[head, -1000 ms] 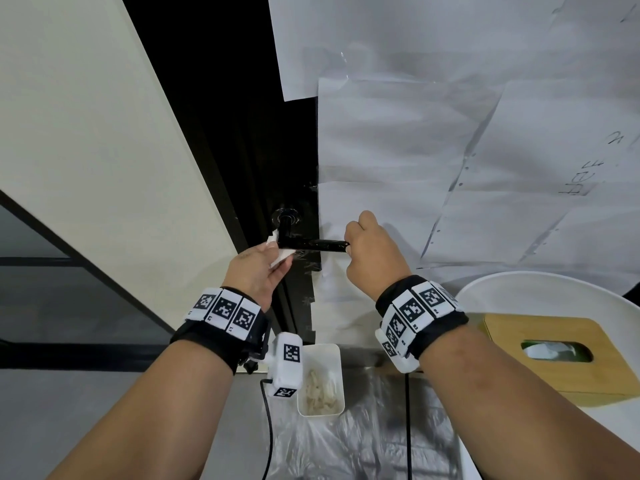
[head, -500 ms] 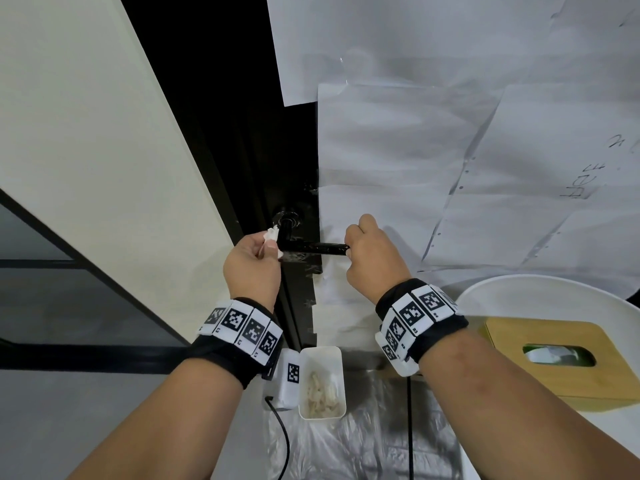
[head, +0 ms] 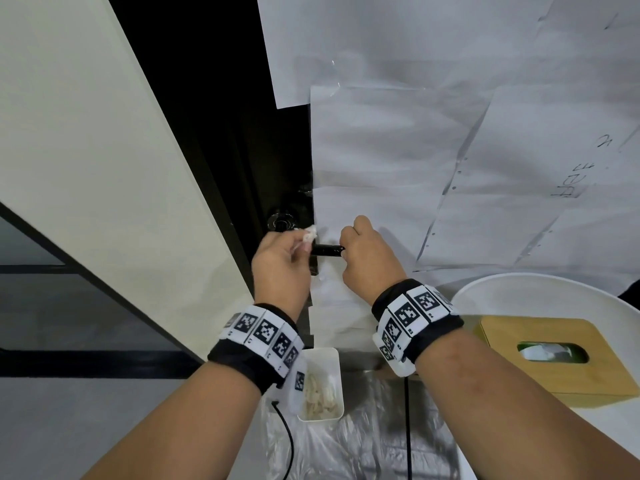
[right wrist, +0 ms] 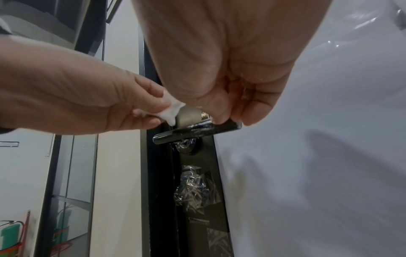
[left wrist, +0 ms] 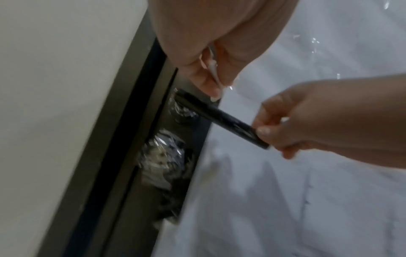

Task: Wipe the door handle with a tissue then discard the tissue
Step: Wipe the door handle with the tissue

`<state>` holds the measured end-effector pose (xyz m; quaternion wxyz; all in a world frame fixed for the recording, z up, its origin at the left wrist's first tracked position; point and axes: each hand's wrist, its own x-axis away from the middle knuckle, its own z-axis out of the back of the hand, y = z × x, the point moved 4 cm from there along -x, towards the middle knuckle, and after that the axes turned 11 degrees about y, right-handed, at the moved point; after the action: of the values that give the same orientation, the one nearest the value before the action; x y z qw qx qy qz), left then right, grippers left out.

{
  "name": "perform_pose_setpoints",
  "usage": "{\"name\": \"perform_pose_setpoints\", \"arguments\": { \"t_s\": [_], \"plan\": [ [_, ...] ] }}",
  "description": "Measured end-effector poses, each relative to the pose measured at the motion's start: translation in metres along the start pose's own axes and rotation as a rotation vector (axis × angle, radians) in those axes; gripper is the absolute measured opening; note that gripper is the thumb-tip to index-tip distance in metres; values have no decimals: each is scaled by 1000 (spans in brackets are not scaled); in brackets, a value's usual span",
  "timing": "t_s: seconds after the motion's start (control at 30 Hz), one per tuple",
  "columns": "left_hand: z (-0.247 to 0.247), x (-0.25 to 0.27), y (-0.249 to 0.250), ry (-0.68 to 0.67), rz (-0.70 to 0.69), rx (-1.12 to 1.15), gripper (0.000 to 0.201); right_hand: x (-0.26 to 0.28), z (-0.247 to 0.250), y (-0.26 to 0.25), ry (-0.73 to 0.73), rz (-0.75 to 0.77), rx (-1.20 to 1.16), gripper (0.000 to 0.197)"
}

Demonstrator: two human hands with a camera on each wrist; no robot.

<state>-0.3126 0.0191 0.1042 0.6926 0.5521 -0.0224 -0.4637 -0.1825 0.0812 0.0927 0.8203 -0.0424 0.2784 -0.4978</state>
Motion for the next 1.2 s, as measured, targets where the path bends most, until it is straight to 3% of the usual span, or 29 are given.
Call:
{"name": "perform_pose_setpoints", "arguments": {
  "t_s": [0.1,0.27,0.4,0.53,0.7,0.8,0.9,1.2],
  "plan": [
    [18,-26,-12,64,-31,-107,19,1,0,0,3,1,1,27],
    [12,-28,-26,-76,-113,-266,18,0,1,-1,-4,-5,-3,26],
    [13,-22,-25,-99,-144,-249,18,-1,3,-3,-19,-5,-2,28],
    [12,-20,-23,-260,-87,-192,16,-1,3,-4,-18,-6,-6,29],
    [23,-42,-13,-40,-205,-207,19,0,2,-3,-18,-10,6,28],
    [20,-47,-6,-17,-274,-208,19,0,2,-3,-17,-12,6,24],
    [4,-48,-20,-134,-319,-314,23,0,2,-3,-18,-14,21,21],
    [-13,-61,-34,-403,-189,-532,46,0,2,-3,-21,-8,23,21]
  ]
}}
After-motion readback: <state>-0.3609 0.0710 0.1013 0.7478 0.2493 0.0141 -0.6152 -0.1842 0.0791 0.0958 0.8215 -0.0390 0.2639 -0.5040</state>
